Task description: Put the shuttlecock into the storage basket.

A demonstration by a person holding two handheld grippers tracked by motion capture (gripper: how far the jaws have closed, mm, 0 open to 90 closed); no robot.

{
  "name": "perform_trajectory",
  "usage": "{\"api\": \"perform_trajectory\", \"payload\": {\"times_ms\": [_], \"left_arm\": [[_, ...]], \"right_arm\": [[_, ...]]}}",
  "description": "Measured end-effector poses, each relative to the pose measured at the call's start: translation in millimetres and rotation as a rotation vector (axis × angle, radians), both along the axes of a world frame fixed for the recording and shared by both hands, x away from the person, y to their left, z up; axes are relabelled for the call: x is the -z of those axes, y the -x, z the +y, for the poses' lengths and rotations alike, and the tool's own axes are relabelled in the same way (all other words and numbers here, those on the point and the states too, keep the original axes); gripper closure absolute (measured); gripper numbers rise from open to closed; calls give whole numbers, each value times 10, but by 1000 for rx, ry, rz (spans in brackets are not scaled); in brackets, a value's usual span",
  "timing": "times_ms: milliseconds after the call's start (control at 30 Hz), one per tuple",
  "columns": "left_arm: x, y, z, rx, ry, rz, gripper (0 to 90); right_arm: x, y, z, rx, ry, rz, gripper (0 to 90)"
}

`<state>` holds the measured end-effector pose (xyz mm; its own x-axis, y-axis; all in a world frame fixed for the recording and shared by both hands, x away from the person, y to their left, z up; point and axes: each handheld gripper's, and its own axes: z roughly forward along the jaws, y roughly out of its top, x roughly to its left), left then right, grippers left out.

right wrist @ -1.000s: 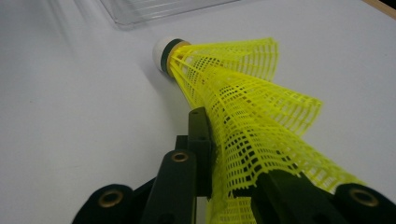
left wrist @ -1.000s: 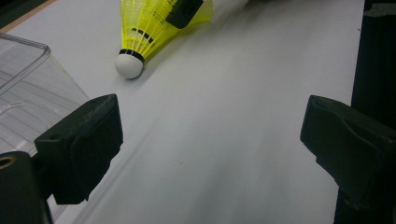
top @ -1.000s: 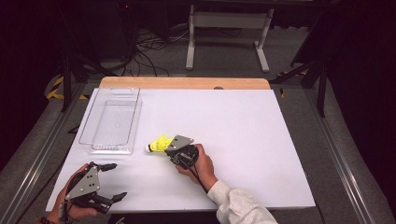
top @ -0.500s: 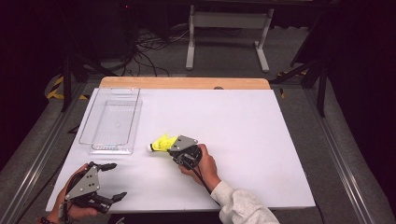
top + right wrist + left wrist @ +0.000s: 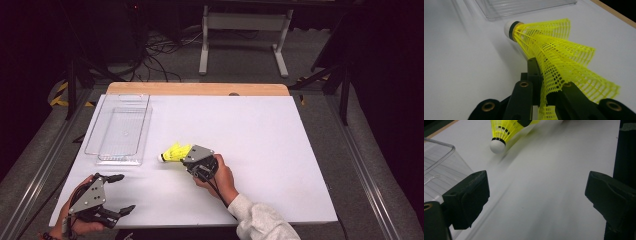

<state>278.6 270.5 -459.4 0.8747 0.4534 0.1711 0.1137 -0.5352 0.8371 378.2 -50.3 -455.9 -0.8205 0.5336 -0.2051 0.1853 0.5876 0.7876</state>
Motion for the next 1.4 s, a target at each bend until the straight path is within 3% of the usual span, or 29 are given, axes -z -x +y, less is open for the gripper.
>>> {"api": "perform_trajectory", "payload": {"times_ms": [767, 1400], "left_arm": [[-7, 3, 8, -2, 2, -6, 64], [-10, 4, 6, -2, 12, -5, 61]], "right_arm": [[-123, 14, -113, 5, -28, -26, 877], [-327, 44, -353, 30, -69, -62, 877]]}}
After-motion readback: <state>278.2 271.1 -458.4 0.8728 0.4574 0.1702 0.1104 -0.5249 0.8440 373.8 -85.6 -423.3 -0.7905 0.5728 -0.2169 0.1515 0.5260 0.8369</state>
